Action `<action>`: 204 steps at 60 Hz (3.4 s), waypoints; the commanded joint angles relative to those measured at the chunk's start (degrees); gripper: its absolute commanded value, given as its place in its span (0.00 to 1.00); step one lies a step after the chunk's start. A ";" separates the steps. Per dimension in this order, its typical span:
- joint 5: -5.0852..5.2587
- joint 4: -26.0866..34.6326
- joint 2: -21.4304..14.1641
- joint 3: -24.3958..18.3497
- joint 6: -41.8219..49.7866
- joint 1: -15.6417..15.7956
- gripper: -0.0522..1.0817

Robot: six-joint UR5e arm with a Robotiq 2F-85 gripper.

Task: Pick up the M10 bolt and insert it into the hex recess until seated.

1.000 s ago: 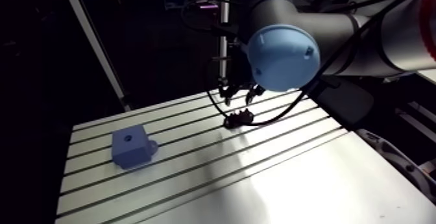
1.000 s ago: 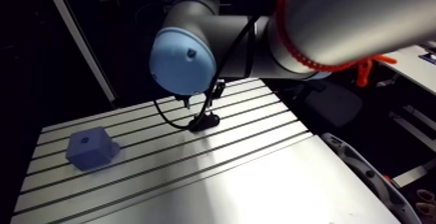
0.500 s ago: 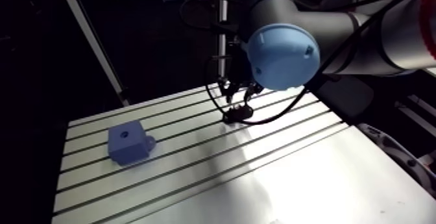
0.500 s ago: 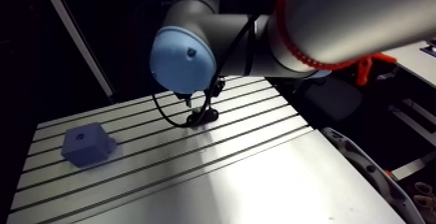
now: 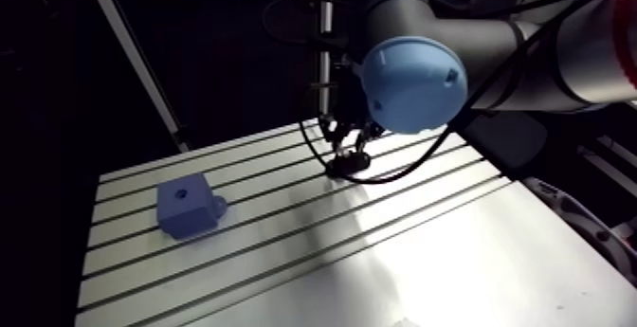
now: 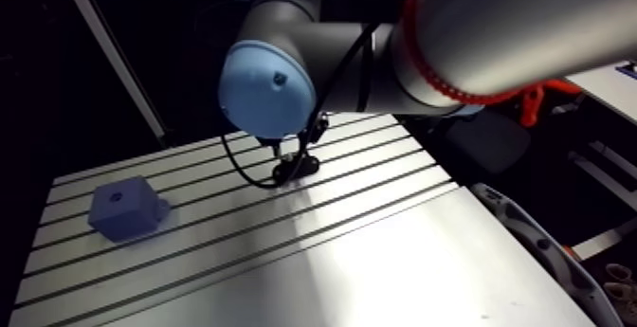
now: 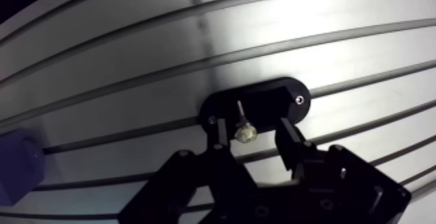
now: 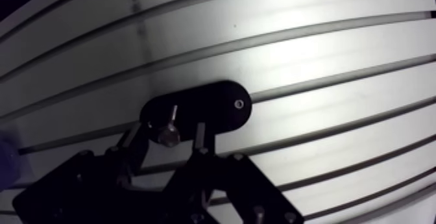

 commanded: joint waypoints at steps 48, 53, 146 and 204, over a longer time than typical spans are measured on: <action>0.08 -0.06 0.37 0.28 0.02 0.09 0.53; 0.08 -0.06 0.45 0.28 0.02 0.09 0.54; 0.17 -0.06 0.73 0.28 0.02 0.17 0.68; 0.78 4.57 -2.89 -2.09 0.02 0.27 0.79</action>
